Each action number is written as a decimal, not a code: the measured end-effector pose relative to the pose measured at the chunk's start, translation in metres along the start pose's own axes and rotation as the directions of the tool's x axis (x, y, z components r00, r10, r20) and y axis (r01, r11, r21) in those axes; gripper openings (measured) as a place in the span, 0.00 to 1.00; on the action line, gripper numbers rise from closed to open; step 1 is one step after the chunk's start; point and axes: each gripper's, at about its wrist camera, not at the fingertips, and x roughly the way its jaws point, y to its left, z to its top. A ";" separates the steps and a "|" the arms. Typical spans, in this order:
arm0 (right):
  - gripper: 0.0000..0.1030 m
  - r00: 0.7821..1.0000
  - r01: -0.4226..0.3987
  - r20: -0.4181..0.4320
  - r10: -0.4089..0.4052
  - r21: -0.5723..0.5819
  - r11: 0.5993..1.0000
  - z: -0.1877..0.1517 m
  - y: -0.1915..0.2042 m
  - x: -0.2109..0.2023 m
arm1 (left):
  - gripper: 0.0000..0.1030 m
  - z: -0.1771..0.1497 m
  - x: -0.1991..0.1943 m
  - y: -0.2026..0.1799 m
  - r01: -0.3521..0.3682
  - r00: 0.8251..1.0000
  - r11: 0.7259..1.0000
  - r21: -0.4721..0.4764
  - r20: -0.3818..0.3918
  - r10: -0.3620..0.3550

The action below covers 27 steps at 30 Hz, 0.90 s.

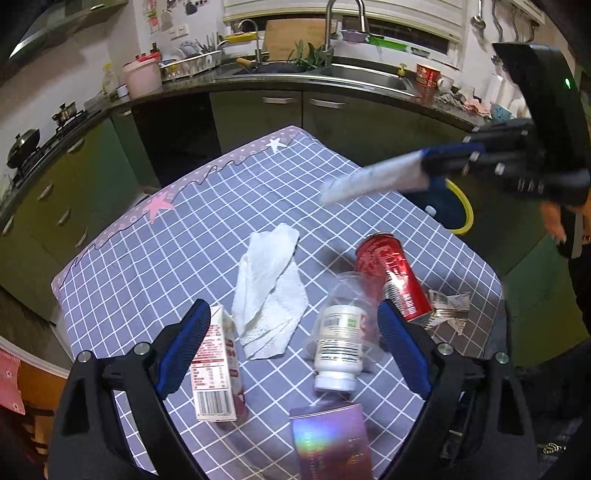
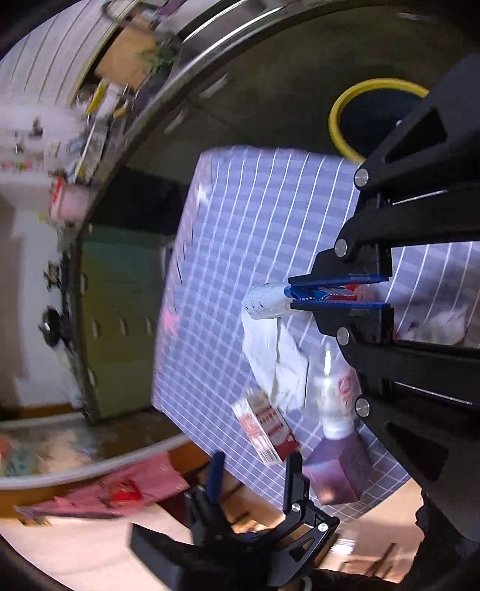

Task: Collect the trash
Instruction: 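Grasp the white tube with the right tool and drop it into the bin, then grasp the red cola can with the left tool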

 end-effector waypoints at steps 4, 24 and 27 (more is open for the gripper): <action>0.07 0.996 0.082 0.022 -0.086 0.141 0.987 -0.030 -0.060 -0.032 | 0.85 0.007 0.002 -0.012 0.017 1.000 1.000 0.016 -0.009 -0.017; 0.10 0.940 0.336 -0.220 -0.259 0.486 0.807 -0.154 -0.265 0.019 | 0.85 0.042 0.048 -0.098 0.108 0.984 0.986 0.127 -0.156 -0.087; 0.13 0.951 0.307 -0.188 -0.245 0.494 0.813 -0.158 -0.263 0.009 | 0.85 0.046 0.059 -0.103 0.112 0.979 0.986 0.126 -0.185 -0.088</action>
